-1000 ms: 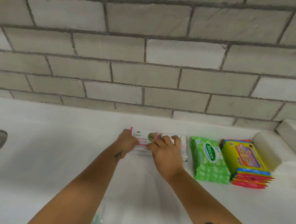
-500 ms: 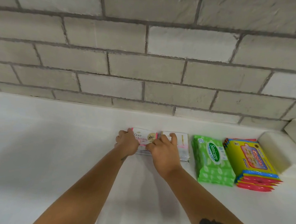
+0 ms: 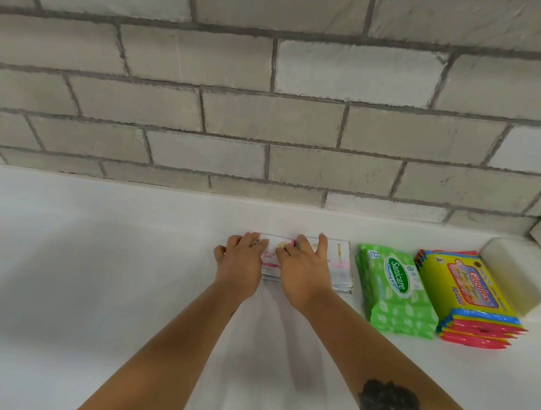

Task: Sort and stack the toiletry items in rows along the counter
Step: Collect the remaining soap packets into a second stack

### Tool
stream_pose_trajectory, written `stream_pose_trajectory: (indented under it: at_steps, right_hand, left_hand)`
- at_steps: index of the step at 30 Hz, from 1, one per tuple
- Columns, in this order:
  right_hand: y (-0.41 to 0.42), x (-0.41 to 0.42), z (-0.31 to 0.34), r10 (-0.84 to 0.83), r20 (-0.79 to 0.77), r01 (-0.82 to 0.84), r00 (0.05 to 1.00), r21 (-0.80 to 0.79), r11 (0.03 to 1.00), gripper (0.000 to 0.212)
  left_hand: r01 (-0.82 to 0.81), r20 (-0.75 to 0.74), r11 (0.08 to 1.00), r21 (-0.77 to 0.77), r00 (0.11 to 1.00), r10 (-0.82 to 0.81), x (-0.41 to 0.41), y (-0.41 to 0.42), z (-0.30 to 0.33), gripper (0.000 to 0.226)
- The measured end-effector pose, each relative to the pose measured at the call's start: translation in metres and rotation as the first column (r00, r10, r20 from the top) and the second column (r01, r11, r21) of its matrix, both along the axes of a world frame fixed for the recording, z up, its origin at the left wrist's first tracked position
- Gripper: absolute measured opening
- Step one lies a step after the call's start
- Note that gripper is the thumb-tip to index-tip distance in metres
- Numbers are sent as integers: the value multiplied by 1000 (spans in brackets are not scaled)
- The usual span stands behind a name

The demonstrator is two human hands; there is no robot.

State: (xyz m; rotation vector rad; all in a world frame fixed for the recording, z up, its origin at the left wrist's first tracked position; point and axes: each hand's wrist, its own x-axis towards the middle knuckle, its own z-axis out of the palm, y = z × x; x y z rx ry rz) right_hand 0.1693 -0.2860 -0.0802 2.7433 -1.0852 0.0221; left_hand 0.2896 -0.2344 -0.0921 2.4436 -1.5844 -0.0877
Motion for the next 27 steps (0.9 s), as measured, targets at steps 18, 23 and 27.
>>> stream_pose_trajectory:
  at_steps: [18,23,27]
  right_hand:
    - [15,-3,16,-18,68,16,998,35,999,54]
    - [40,-22,28,-40,192,24,981,87,996,53]
    - [66,-41,38,-50,283,20,958,107,994,55]
  left_hand:
    - [-74,-27,997,-28,997,73,-4,12,8,52]
    - [-120,-118,983,-142,988,104,-11,39,20,46]
    - [-145,-184,967,-208,977,107,-22,71,31,43]
